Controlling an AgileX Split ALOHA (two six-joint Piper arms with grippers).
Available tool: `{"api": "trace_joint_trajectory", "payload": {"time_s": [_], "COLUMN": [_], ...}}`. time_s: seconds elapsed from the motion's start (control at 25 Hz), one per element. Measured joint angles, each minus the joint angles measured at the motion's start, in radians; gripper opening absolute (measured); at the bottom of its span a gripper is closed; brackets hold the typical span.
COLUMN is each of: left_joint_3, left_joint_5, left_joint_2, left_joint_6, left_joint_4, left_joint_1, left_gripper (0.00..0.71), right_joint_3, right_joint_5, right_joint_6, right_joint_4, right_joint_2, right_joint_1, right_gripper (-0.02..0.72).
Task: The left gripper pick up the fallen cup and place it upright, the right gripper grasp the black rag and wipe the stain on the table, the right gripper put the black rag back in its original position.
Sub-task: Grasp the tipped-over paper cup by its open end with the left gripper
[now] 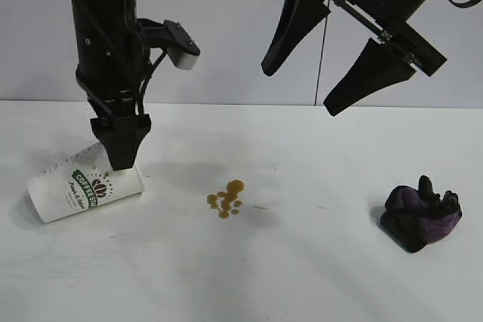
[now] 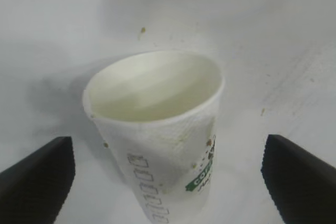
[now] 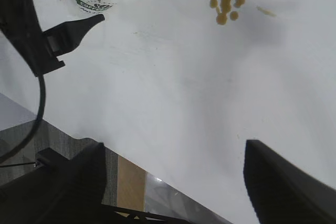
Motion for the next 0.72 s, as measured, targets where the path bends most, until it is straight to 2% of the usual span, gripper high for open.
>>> {"api": "trace_joint_trajectory", "payload": {"time_s": [0.44, 0.72], "left_joint_3": [0.000, 0.000], "left_joint_5": [-0.047, -0.047], "left_joint_2": [0.075, 0.106], "left_joint_6": [-0.048, -0.078], "left_joint_4": [0.083, 0.088], "left_joint_1": [0.004, 0.048], "left_gripper": [0.695, 0.695], "right_joint_3": [0.000, 0.000], "right_joint_5": [0.000, 0.000], "right_joint_6": [0.000, -0.004], "right_joint_4": [0.001, 0.000], "right_joint_2": [0.000, 0.000], "right_joint_1": [0.000, 0.000], "right_gripper": [0.503, 0.503]}}
